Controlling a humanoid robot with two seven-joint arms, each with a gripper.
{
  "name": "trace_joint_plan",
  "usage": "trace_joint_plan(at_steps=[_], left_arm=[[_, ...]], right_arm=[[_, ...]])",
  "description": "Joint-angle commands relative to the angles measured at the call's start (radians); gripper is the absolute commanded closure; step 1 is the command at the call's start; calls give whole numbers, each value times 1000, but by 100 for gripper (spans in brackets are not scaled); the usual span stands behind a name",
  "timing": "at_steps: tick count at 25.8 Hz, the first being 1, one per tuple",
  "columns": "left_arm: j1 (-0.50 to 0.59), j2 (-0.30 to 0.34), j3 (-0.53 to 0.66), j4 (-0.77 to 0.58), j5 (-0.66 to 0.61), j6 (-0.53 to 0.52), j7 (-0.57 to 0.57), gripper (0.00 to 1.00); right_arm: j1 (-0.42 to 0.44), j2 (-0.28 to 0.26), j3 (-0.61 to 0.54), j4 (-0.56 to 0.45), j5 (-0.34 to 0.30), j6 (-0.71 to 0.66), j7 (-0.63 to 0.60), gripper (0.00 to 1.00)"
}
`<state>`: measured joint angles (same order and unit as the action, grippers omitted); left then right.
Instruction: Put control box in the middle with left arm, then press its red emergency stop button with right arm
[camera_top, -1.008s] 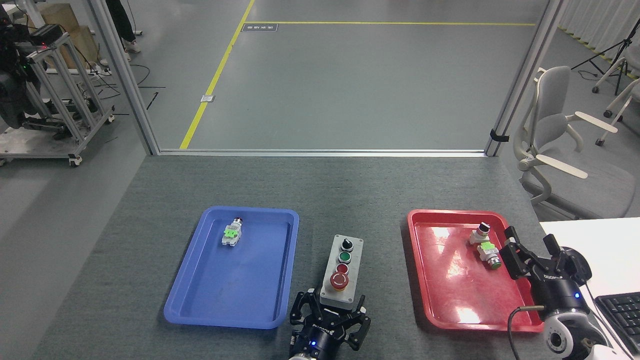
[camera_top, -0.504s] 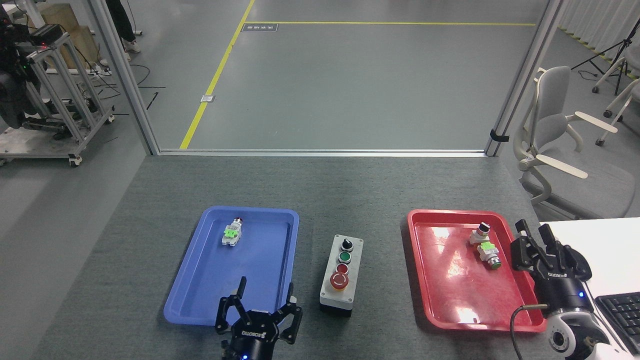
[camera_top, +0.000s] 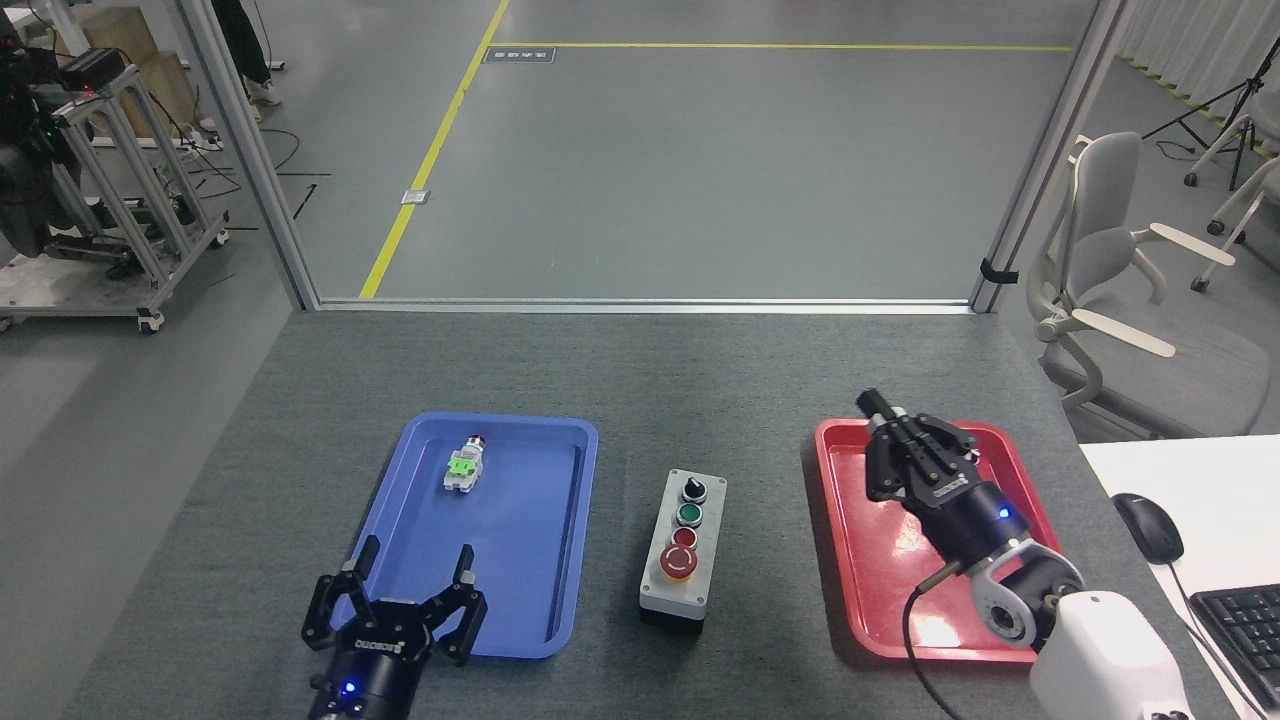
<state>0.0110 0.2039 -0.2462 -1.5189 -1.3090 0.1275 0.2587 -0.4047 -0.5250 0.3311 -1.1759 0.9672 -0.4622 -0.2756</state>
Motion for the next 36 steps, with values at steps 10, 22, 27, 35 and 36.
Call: trace_joint_plan(at_steps=[10,22,27,35,36], left_arm=[[1,29,444,49,93,-572,-75,1],[-3,23,453,85,94,-568,-70,1],[-14,19,452,102,93,-516,-73,1],[-17,28,450,135,79,-485,-72,1],[-26,29,450,138,79,-486,-72,1]], right_arm=[[-16,115,167,105,88,-158,81,100],[-29,221,218,263,93,-144,87,100],[-29,235,223,269,113,-142,88,100],[-29,247,221,269,111,-125,159,100],[-29,247,221,269,110,-116,159,100]])
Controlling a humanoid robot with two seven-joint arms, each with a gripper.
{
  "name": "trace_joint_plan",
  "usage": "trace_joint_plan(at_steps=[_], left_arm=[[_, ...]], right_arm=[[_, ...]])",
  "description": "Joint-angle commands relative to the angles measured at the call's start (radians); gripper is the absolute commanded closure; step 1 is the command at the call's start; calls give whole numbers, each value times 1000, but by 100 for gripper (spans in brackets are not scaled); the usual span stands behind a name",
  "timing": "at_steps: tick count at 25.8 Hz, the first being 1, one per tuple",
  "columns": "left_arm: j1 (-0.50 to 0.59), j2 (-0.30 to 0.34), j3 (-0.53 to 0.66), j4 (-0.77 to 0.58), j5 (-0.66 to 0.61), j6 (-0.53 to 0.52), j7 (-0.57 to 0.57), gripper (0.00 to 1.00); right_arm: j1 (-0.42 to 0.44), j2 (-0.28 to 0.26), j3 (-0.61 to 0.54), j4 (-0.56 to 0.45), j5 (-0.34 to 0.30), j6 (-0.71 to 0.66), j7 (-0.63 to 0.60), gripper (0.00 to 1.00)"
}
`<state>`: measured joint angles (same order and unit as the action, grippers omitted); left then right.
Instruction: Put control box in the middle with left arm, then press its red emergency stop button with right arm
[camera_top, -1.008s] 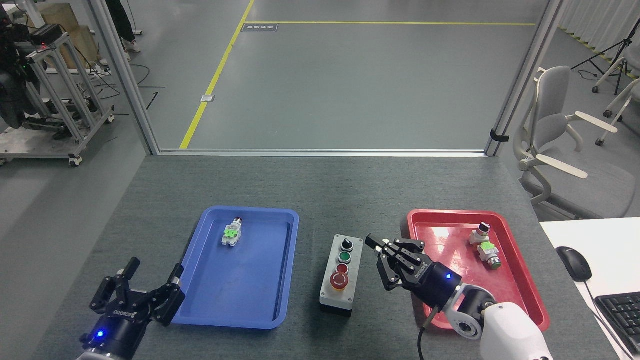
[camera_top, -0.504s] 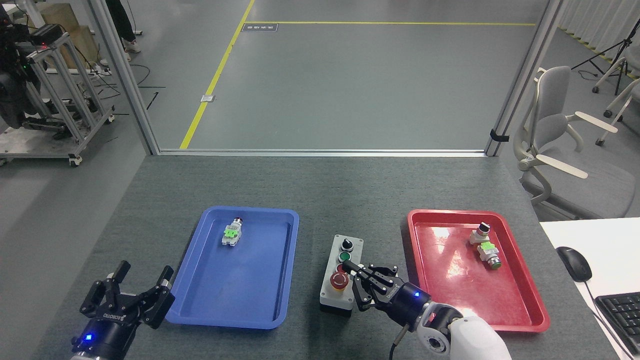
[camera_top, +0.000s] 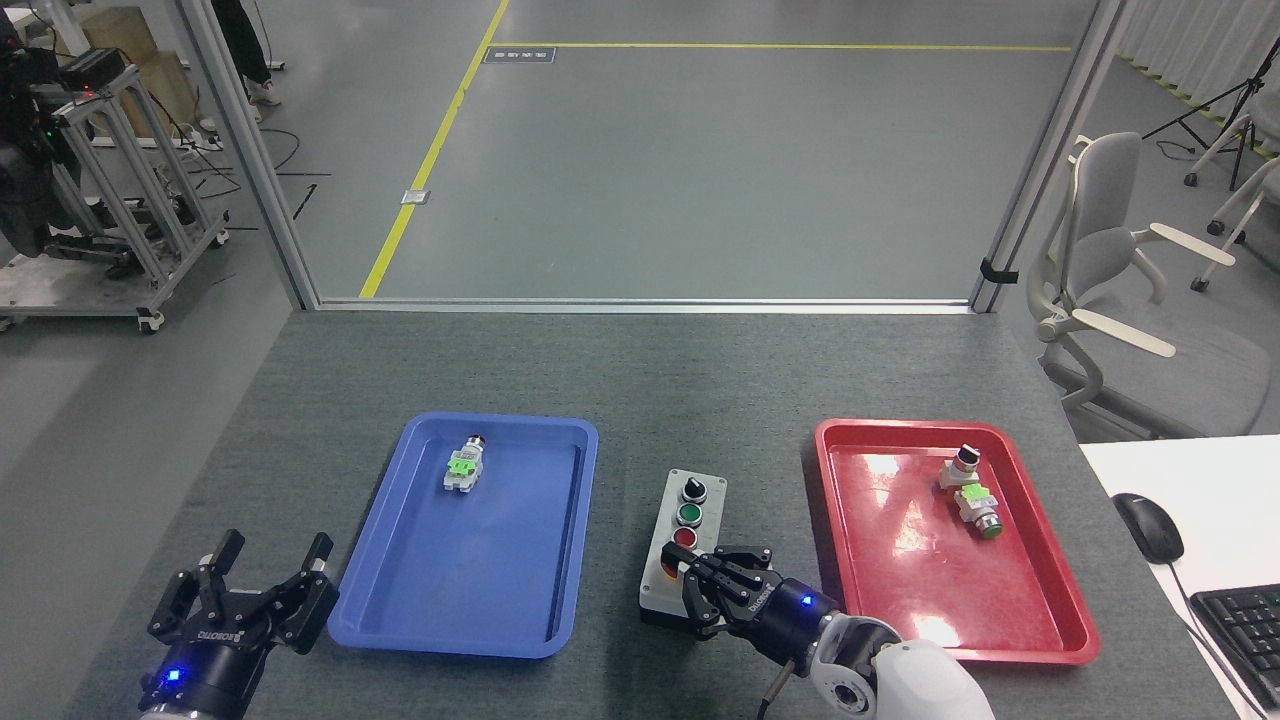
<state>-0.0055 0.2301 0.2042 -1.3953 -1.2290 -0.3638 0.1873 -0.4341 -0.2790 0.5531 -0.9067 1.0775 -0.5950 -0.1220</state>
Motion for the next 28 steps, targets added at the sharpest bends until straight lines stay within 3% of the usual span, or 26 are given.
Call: trace_joint_plan(at_steps=[1,5,11,24,25,26,27,28], left_arm=[[-18,3,0,15,-1,5,0,1],[-19,-20,-12,-8,-1,2,0,2],[-4,-141,-32,-53,-69,25,-2,2],[-18,-186,-60,-76,-106,71,4,2],[-18,-189,-60,-73,-106,71,4,2],[-18,-189,-60,-68,-106,71,4,2],[-19,-198,-63,-65,-109,71,4,2],[-28,-218,-75,-64,-112,72,3,2]], right_arm=[[0,7,-2,0,-1,27,5,100],[0,12,-4,2,1,58,5,100],[0,15,-2,15,7,58,7,100],[0,35,-7,52,-2,63,74,100],[-2,37,-13,41,-7,66,71,95],[-5,37,-15,31,-10,77,70,64],[-9,37,-16,5,-21,101,70,15],[-20,34,-18,-32,-41,132,70,1]])
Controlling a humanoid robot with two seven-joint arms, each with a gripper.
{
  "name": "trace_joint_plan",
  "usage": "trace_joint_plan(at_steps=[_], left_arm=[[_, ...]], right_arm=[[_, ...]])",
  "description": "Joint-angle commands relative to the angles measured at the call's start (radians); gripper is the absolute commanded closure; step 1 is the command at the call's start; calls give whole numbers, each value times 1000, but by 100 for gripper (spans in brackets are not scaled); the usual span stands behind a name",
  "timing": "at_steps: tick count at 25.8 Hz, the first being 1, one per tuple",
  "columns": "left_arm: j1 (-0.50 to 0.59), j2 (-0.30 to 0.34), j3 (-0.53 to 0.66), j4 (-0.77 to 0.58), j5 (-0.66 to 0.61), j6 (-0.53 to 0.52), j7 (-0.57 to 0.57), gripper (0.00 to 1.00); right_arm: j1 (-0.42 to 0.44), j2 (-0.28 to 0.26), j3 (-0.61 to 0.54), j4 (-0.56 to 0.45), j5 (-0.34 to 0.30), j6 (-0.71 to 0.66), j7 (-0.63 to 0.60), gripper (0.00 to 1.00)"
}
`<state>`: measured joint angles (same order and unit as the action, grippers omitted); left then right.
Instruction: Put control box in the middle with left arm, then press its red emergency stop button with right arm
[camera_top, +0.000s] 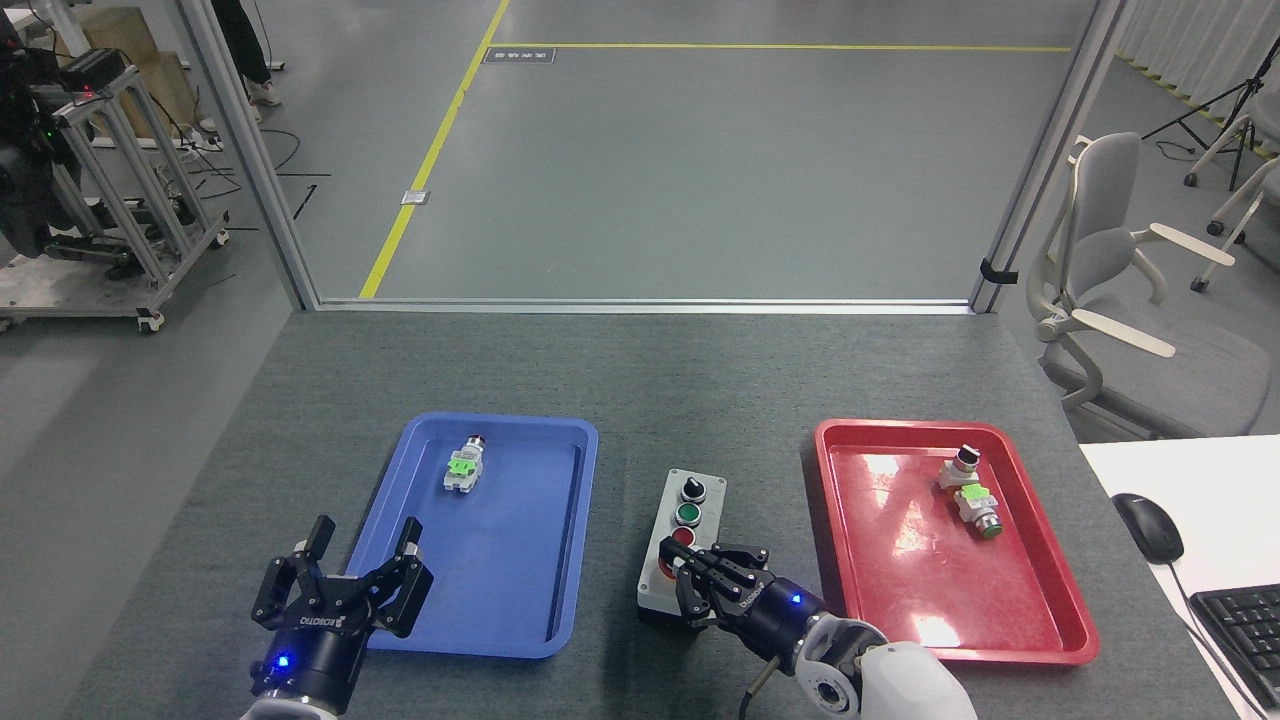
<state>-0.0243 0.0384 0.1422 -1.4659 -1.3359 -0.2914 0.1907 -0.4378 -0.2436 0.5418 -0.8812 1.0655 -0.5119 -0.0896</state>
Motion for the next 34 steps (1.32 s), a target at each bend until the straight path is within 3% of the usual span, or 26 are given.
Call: trace_joint_plan(at_steps=[1,4,8,12,14,17,24,34], left_arm=[[-22,-49,-21,10,-12,6,0,2],[-23,-77,-21,33,-19,21,18,2],[-25,-80,-23,79,-11,26,64,1],[-42,-72,-26,82,-17,15,-111,1],[-49,-69,-26,84,-19,17,-135,1],[-42,-68,-26,82,-19,23,-97,1],[-40,-65,-26,84,-14,26,-89,1],[-39,-66,-24,85,-5,26,-76,1]], right_arm=[[-21,-5,-19,-84,-42,75,37,1],[-32,-36,-154,-143,-50,104,37,1],[-38,-123,-260,-159,-50,231,18,1],[-22,-177,-344,-159,-36,484,16,1],[-4,-181,-353,-157,-29,559,16,1],[59,-186,-364,-160,2,530,14,1],[220,-198,-539,-271,2,382,13,1],[229,-198,-546,-277,1,374,-51,1]])
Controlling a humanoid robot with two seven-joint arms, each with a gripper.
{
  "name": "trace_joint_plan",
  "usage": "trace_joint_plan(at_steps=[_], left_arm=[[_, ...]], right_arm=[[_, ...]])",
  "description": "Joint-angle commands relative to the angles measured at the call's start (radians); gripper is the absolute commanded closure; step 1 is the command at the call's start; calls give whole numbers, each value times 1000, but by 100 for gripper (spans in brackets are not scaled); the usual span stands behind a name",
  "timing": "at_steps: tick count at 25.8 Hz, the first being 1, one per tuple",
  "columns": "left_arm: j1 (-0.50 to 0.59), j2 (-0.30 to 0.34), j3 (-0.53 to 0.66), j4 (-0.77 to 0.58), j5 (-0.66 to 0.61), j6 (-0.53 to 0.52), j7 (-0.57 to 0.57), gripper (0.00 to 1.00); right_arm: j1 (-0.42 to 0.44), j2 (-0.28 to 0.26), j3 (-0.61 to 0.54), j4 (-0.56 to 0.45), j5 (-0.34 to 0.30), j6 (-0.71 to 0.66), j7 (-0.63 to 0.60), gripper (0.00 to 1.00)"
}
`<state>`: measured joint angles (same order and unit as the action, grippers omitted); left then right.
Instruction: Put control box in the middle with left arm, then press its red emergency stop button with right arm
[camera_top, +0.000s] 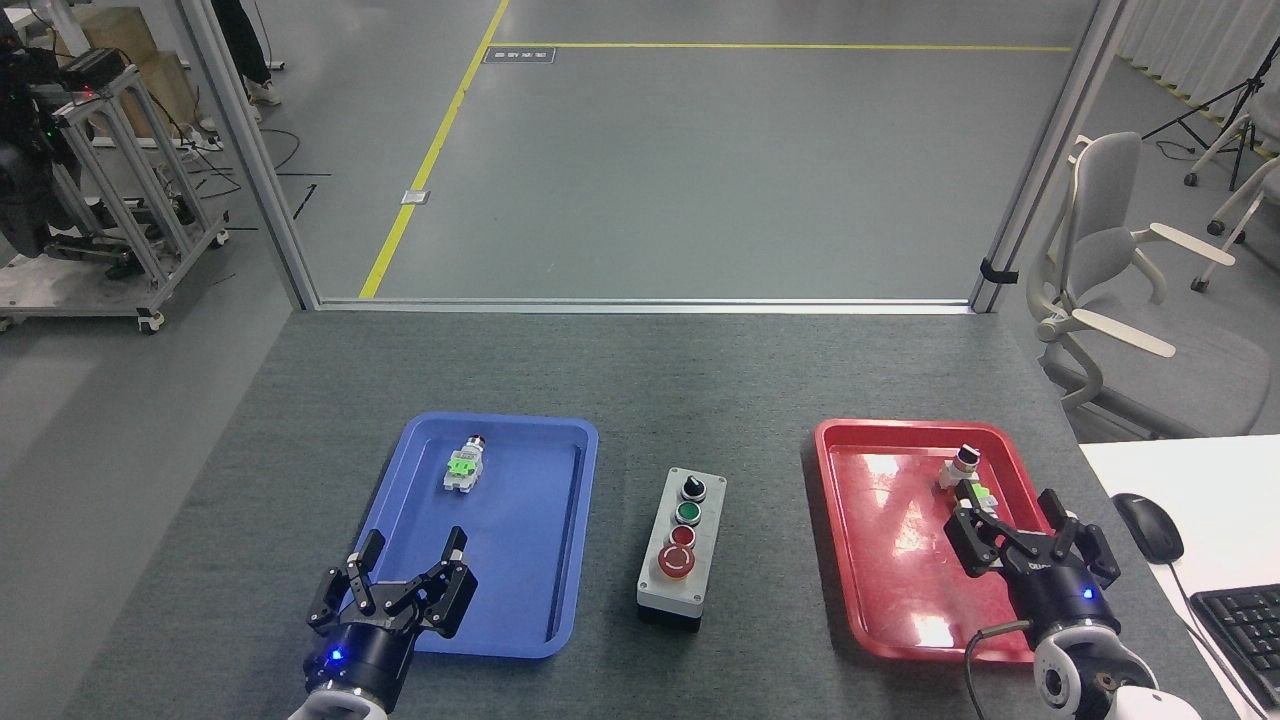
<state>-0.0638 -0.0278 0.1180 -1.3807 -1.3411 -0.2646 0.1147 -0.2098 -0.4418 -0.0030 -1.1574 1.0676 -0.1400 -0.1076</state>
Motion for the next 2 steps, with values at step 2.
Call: trace_joint_plan(at_steps=[2], left_arm=[[-1,0,0,0,0,-1,0,1]], right_arm=[[3,-2,-2,-1,-1,3,-43,1]])
